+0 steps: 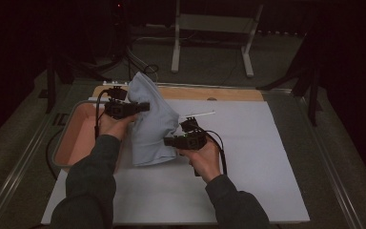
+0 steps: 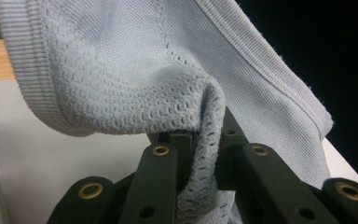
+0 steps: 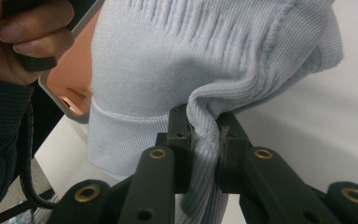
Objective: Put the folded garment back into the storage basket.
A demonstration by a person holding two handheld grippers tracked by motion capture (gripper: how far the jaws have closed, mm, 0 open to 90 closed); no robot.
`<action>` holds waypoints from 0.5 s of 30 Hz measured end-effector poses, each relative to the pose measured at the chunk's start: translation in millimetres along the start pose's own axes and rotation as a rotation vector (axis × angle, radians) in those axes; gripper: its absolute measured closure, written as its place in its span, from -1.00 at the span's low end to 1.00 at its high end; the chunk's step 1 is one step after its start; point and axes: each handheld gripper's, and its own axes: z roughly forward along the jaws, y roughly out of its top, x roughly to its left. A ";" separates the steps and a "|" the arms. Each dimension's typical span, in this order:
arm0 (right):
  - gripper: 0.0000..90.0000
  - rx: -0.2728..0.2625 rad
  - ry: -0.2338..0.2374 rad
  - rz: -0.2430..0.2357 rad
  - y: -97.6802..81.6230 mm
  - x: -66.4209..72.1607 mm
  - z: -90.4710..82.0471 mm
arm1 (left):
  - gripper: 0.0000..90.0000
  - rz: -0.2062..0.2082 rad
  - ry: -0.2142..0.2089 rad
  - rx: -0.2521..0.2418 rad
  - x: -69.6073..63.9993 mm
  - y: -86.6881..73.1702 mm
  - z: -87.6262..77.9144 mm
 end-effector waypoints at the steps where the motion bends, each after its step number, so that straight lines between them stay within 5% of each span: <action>1: 0.76 0.000 0.000 0.000 0.0 0.0 0.0 | 0.84 0.000 0.000 0.000 0.0 0.0 0.0; 15: 0.76 0.001 0.010 0.005 9.5 6.4 11.8 | 0.84 -0.013 0.013 -0.005 11.8 5.0 -5.2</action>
